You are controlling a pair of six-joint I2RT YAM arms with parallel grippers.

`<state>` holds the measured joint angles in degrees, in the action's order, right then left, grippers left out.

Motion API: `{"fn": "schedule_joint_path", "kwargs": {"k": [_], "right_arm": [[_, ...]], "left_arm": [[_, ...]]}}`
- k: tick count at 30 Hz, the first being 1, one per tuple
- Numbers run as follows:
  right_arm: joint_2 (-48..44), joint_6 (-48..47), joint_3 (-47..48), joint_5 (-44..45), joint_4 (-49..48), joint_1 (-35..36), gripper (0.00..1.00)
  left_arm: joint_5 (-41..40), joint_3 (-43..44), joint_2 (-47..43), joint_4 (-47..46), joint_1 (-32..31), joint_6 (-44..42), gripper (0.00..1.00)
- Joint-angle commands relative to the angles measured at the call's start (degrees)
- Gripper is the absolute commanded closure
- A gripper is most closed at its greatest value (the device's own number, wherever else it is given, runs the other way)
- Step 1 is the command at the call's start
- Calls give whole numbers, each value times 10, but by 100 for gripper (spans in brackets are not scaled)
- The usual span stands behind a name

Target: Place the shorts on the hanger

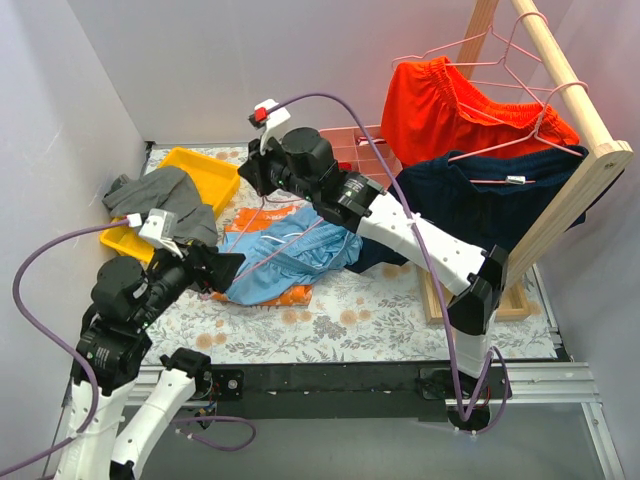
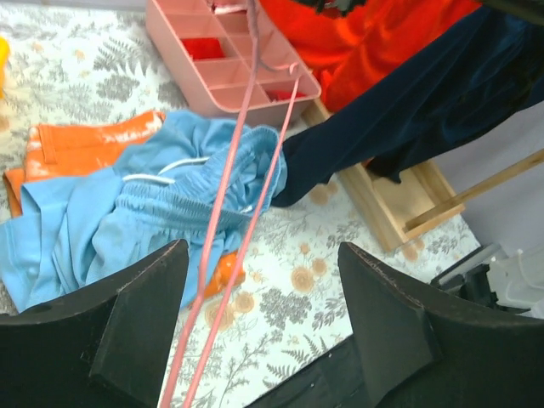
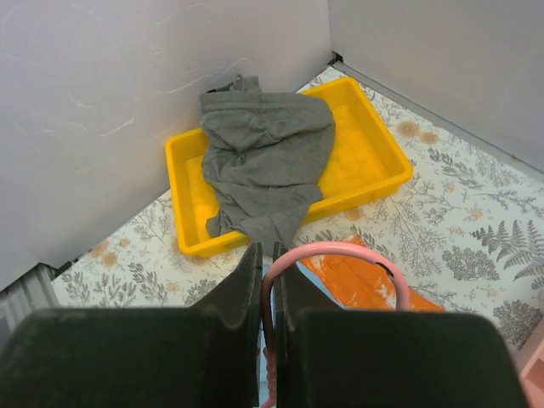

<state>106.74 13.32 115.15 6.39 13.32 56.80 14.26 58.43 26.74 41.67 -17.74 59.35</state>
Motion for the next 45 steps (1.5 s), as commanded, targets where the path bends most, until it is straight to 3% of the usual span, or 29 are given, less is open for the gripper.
{"fn": "schedule_joint_path", "kwargs": {"k": [1, 12, 20, 34, 40, 41, 43, 45], "right_arm": [[-34, -85, 4, 56, -47, 35, 99], [-69, -104, -65, -52, -98, 58, 99], [-64, -88, -57, -80, -105, 58, 99], [-58, -81, -42, -82, -106, 61, 99], [-56, -81, -54, -72, -103, 61, 99], [-57, -81, -56, -73, -104, 61, 99], [-55, -82, -56, -71, -102, 61, 99], [-55, -83, -54, -68, -97, 61, 99]], "left_arm": [[16, 15, 55, 61, 2, -25, 30], [27, 13, 104, 46, 2, -38, 39], [88, -24, 102, 41, 2, -34, 46], [81, -37, 118, 73, 3, -53, 57], [73, -17, 122, 71, 2, -48, 70], [72, -16, 124, 70, 3, -48, 75], [70, -17, 123, 68, 2, -49, 97], [52, -21, 111, 65, 3, -47, 100]]}}
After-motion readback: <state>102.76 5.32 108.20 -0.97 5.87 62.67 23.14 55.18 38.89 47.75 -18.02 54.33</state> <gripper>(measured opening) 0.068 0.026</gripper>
